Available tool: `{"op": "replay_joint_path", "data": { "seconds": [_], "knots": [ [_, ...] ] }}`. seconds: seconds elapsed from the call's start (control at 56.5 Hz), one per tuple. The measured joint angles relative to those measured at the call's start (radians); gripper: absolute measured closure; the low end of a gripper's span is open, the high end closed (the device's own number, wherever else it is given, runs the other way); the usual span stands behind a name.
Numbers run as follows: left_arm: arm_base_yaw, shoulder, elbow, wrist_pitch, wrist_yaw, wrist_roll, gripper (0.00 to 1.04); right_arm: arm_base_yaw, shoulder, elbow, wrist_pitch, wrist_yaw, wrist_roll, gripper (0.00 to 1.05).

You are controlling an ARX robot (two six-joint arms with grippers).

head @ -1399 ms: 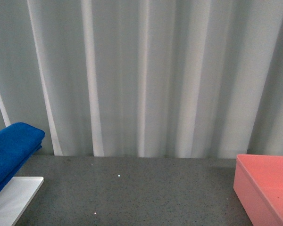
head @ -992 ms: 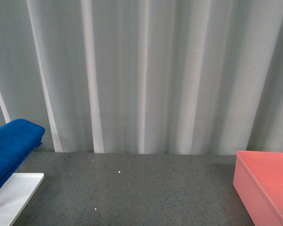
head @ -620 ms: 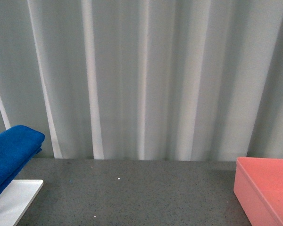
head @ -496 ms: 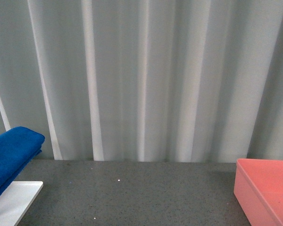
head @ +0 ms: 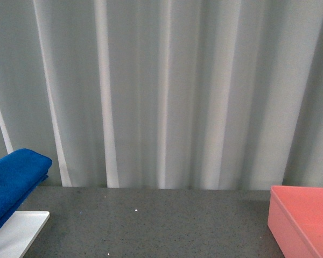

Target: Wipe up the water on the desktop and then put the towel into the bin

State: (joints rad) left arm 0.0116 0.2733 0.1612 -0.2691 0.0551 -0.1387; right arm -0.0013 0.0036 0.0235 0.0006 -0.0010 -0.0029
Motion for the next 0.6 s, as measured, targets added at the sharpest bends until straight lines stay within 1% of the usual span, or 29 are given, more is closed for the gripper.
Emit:
{"op": "replay_joint_path", "data": {
  "seconds": [0.053,0.124,0.159,0.212,0.283,0.372,0.443,0.602],
  "knots": [
    [0.008,0.130,0.032,0.060,0.023,-0.012,0.07,0.000,0.000,0.000,0.000,0.000,0.000,0.07],
    [0.026,0.315,0.088,0.225,0.033,0.013,0.07,0.000,0.000,0.000,0.000,0.000,0.000,0.07],
    [0.036,0.477,0.169,0.345,0.048,0.051,0.07,0.000,0.000,0.000,0.000,0.000,0.000,0.07],
    [0.041,0.681,0.290,0.444,0.030,0.124,0.07,0.000,0.000,0.000,0.000,0.000,0.000,0.07],
    [0.044,0.911,0.437,0.455,-0.003,0.215,0.07,0.000,0.000,0.000,0.000,0.000,0.000,0.07],
    [0.043,1.131,0.630,0.381,-0.053,0.286,0.07,0.000,0.000,0.000,0.000,0.000,0.000,0.07],
    [0.040,1.209,0.717,0.345,-0.058,0.311,0.07,0.000,0.000,0.000,0.000,0.000,0.000,0.07],
    [0.042,1.322,0.812,0.366,-0.105,0.384,0.07,0.000,0.000,0.000,0.000,0.000,0.000,0.07]
  ]
}}
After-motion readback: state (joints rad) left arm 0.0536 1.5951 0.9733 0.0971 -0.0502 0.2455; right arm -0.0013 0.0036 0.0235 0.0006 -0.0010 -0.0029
